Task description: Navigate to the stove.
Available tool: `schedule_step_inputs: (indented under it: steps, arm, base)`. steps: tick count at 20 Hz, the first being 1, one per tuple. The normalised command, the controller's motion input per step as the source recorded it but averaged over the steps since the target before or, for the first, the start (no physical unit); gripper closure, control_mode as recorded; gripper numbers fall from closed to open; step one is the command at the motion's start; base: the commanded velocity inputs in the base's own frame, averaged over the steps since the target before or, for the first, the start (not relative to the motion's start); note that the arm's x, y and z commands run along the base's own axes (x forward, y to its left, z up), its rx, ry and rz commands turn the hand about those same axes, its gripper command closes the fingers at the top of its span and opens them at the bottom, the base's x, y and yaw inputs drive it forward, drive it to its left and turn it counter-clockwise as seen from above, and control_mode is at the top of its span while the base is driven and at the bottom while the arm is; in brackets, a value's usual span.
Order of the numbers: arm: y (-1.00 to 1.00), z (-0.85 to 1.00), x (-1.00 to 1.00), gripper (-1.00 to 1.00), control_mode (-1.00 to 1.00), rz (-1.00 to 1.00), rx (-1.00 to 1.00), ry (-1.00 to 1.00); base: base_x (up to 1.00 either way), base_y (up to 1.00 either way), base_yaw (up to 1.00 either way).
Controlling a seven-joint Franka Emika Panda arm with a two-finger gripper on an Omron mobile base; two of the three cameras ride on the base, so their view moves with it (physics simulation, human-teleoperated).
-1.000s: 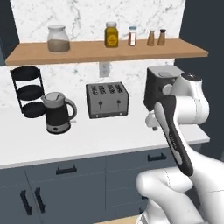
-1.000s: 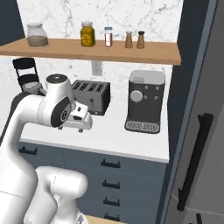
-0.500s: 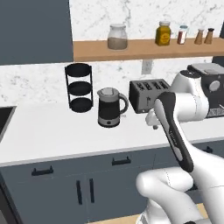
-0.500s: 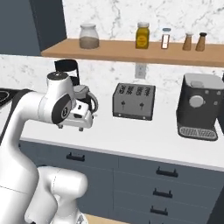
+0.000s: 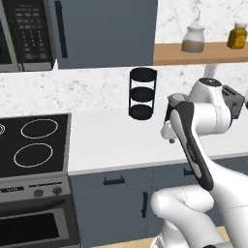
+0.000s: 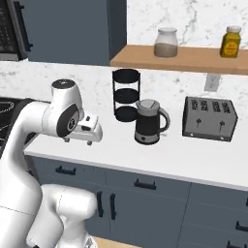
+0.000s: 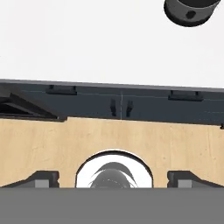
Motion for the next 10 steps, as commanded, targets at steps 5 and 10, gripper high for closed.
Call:
schedule_step_inputs:
  steps: [5, 10]
  arm:
    - [0.00, 0.00, 0.00, -1.00, 1.00, 0.00, 0.00, 0.00]
    - [0.00, 0.00, 0.00, -1.00, 1.00, 0.00, 0.00, 0.00]
  base:
    - [0.00, 1.00, 0.00]
    - [0.06, 1.00, 0.00]
